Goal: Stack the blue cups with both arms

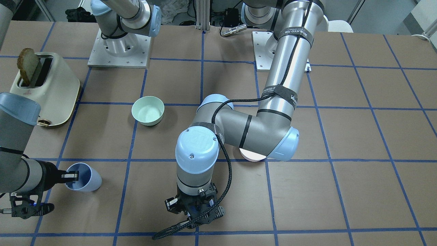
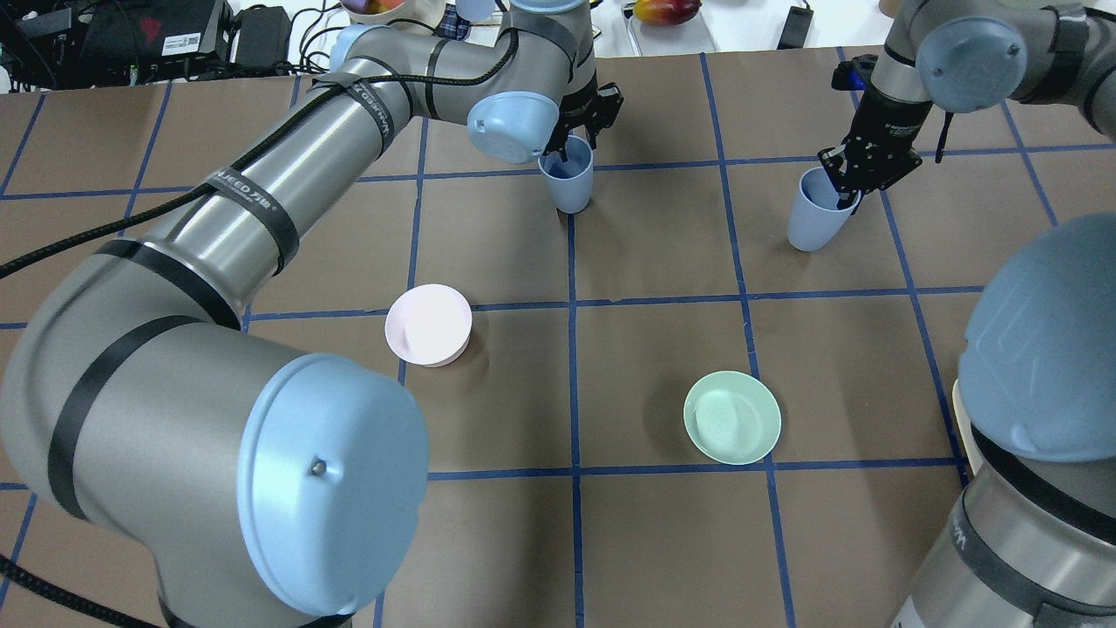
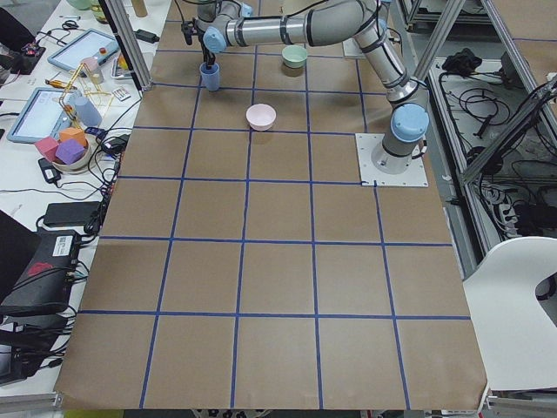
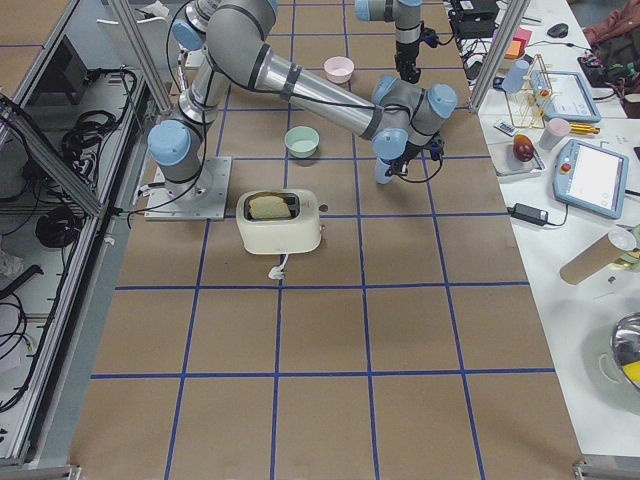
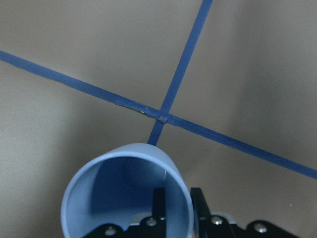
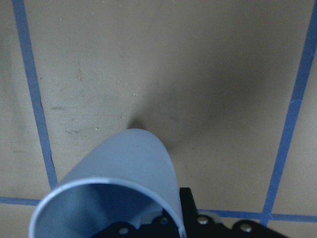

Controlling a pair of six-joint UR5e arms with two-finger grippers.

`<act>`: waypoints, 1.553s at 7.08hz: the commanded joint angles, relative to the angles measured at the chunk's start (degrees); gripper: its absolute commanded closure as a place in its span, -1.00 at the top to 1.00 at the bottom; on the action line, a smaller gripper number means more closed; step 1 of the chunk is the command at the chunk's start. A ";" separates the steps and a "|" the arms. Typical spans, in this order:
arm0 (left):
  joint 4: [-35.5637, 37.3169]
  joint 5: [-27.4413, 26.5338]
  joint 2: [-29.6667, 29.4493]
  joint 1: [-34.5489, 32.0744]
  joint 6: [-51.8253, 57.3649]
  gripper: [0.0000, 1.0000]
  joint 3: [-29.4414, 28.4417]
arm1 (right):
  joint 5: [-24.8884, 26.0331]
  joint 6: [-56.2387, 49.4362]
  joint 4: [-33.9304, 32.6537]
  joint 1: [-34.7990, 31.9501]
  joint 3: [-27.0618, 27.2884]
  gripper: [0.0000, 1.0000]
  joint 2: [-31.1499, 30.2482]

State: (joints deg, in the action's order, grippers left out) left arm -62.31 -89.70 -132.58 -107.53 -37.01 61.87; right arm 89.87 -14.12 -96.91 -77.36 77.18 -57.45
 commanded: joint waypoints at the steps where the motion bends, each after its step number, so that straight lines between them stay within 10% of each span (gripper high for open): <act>1: -7.32 -0.04 6.78 3.89 7.02 1.00 0.01 | -3.52 5.03 2.23 -0.68 -0.54 -1.00 -4.32; 5: -32.47 -1.09 20.40 9.35 22.92 1.00 0.97 | -7.16 22.23 4.17 -11.02 -8.15 -1.00 -8.38; 8: -46.71 -7.50 30.77 11.01 23.03 1.00 1.15 | -7.60 39.03 4.10 -20.79 -20.45 -1.00 -0.15; 11: -40.14 -6.98 36.84 13.31 22.59 1.00 14.55 | -7.78 42.76 0.85 -23.45 -23.48 -1.00 6.55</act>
State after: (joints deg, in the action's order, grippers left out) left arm -107.45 -96.86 -98.80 -94.84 -14.54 70.05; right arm 82.17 27.31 -94.79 -99.78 54.39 -53.34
